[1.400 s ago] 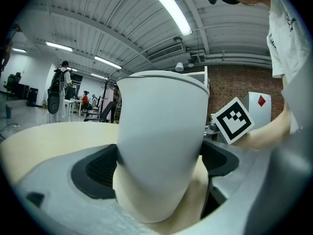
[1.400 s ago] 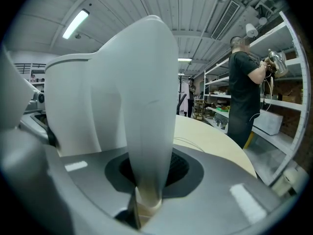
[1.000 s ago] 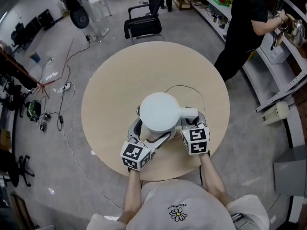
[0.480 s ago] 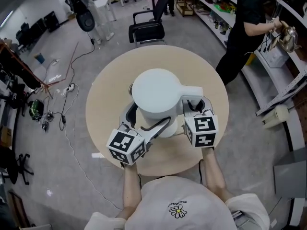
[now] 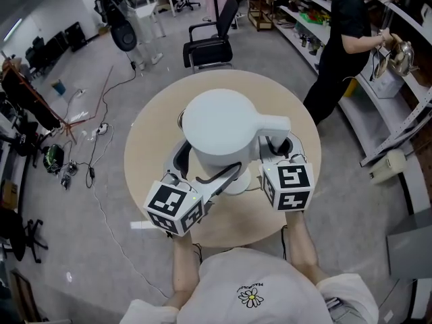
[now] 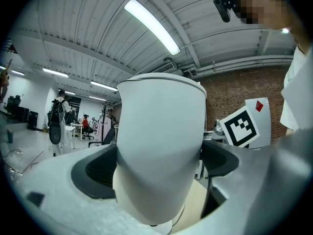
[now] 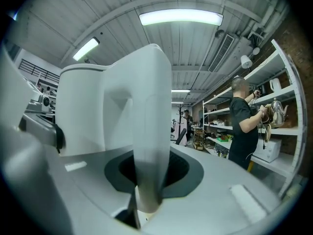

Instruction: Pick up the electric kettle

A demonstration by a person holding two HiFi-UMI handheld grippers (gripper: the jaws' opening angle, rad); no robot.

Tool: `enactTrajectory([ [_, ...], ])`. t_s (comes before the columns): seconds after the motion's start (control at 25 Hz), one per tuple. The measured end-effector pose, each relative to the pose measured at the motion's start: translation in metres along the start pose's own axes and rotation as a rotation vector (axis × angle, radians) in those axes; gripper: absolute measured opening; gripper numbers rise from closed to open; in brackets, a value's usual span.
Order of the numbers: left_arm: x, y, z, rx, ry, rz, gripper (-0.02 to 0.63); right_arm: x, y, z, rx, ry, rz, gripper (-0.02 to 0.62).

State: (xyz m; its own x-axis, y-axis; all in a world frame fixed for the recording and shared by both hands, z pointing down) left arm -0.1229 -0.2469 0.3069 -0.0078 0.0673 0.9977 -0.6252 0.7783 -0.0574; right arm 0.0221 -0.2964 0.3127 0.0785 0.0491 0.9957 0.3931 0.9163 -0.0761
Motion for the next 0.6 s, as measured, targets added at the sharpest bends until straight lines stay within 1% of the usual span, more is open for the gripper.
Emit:
enactTrajectory([
  [0.36,-0.0093,-0.0005,-0.002,-0.005,-0.009,-0.034,0.548,-0.0096,0.0029,-0.0025,0.008,-0.004,-0.023,0.074],
  [0.6,-0.011,0.0,-0.0031,-0.008,-0.028,-0.024,0.546,-0.0089,0.0034,-0.0021,0.005,-0.016,-0.025,0.074],
])
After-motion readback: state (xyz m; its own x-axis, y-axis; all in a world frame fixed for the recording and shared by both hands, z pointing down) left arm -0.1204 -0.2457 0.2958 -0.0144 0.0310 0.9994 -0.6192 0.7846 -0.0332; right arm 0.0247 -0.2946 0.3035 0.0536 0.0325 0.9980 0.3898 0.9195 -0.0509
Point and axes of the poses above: the fingertips, and each gripper's own axes: y backward along the fingers, z to its left, x out of its underside, the point moved 4 cm from there along y, backward along the fingers, and after that the axes turned 1 degree about -x, right-handed, at the moved point
